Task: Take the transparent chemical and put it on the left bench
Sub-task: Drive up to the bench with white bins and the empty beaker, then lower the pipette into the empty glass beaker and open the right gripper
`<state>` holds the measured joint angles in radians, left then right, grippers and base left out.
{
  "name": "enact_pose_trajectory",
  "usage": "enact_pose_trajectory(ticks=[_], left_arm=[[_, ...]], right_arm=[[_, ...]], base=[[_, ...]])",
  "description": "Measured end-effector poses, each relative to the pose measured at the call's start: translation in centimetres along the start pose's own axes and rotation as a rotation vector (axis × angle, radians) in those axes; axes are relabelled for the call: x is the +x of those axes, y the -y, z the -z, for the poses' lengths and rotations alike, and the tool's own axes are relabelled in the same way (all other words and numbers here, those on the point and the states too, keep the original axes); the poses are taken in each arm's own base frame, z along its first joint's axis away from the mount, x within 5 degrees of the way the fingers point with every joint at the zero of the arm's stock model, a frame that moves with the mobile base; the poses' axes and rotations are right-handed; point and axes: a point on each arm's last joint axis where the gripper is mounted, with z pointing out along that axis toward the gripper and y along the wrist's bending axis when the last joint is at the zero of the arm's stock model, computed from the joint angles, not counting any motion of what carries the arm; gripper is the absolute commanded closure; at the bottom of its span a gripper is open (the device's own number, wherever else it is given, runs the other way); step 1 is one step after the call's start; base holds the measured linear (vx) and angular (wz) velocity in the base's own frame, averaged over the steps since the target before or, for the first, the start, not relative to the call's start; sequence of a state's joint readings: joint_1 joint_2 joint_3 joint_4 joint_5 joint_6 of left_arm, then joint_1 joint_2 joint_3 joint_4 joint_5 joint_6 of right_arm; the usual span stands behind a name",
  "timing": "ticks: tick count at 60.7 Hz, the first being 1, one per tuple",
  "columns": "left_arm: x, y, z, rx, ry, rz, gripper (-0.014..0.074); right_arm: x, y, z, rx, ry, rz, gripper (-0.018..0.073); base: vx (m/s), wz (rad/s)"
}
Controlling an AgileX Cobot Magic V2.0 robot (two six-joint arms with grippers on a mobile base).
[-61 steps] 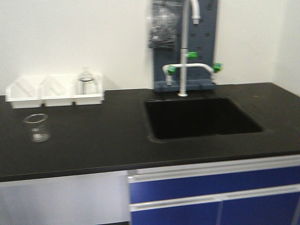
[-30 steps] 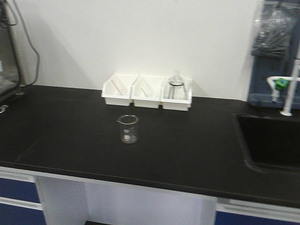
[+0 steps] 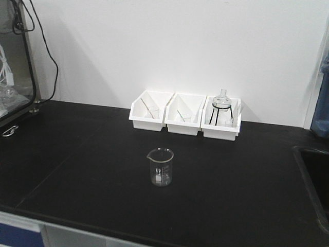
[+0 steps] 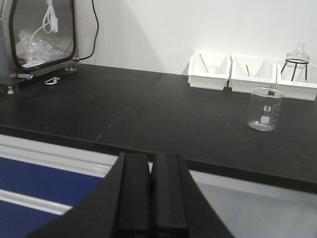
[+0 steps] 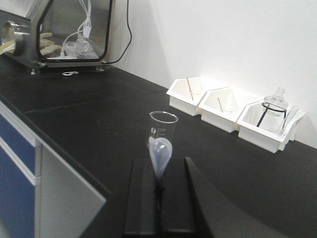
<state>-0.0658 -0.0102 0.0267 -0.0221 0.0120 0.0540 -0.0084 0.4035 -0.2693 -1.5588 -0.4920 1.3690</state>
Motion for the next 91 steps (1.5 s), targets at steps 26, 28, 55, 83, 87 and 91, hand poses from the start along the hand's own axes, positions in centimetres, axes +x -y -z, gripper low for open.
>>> enact_pose_trajectory(ticks=[26, 28, 55, 83, 87, 91], left_arm=[[0.00, 0.00, 0.00, 0.000, 0.000, 0.000, 0.0600], [0.00, 0.00, 0.00, 0.000, 0.000, 0.000, 0.0600], [0.00, 0.00, 0.00, 0.000, 0.000, 0.000, 0.0600], [0.00, 0.00, 0.00, 0.000, 0.000, 0.000, 0.0600], [0.00, 0.00, 0.00, 0.000, 0.000, 0.000, 0.0600], [0.00, 0.00, 0.00, 0.000, 0.000, 0.000, 0.0600]], right_arm=[[0.00, 0.01, 0.00, 0.001, 0.000, 0.000, 0.0563], [0.00, 0.01, 0.00, 0.001, 0.000, 0.000, 0.0563], [0.00, 0.01, 0.00, 0.001, 0.000, 0.000, 0.0563], [0.03, 0.16, 0.00, 0.018, -0.004, 0.000, 0.0563], [0.02, 0.16, 0.00, 0.018, -0.003, 0.000, 0.0563], [0.05, 0.17, -0.12, 0.011, -0.004, -0.012, 0.0563]], base=[[0.31, -0.06], [0.26, -0.12], [0.18, -0.09], [0.09, -0.04], [0.04, -0.03], [0.03, -0.02]])
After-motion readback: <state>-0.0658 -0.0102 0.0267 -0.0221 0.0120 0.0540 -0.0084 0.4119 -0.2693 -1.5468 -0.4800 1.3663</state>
